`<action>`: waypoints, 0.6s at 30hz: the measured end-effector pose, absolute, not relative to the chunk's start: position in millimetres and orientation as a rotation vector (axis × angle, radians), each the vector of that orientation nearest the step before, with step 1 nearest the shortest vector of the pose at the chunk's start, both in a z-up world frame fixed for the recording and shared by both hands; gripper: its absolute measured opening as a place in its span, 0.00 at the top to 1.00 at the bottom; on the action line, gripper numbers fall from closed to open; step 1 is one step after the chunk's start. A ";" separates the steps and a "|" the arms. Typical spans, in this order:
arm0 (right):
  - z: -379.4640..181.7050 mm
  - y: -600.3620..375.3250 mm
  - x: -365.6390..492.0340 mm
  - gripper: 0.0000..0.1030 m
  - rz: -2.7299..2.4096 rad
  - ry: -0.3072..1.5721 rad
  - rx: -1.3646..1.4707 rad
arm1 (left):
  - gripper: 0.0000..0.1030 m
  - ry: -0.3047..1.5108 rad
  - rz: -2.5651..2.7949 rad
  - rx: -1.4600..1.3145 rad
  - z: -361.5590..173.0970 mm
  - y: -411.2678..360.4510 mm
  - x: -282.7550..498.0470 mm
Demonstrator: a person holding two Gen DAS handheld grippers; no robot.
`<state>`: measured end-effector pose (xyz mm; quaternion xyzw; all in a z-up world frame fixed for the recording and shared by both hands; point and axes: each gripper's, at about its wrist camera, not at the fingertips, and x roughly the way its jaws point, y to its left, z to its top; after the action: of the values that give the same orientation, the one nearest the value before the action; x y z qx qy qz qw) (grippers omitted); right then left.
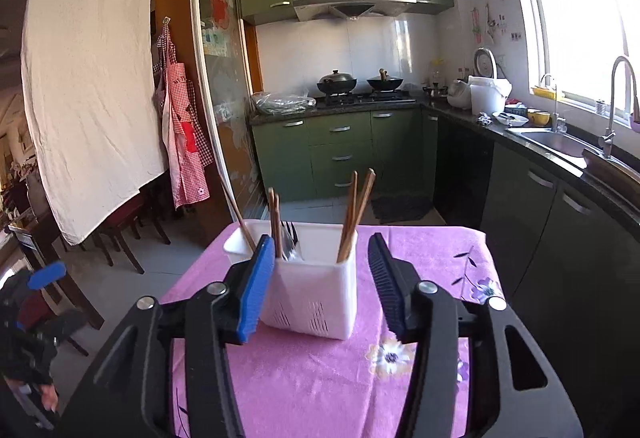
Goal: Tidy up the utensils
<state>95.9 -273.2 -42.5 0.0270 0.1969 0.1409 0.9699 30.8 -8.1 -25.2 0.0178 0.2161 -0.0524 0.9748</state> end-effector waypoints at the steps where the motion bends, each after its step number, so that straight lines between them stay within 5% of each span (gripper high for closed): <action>1: -50.0 -276.0 82.5 0.37 0.281 0.395 0.054 | 0.06 0.439 -0.105 0.033 -26.6 -7.1 29.5; 11: -77.4 -292.5 -1.8 0.11 0.263 0.377 0.048 | 0.06 0.439 -0.084 0.028 -25.3 -2.1 12.3; 18: -71.4 -289.3 -31.6 0.05 0.231 0.351 0.014 | 0.06 0.415 -0.077 0.045 -16.7 -5.5 -10.4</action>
<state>-31.6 -289.3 -71.4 0.0069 0.1743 0.1145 0.9780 -10.4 -5.5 -16.7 0.0225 0.2058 -0.0383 0.9776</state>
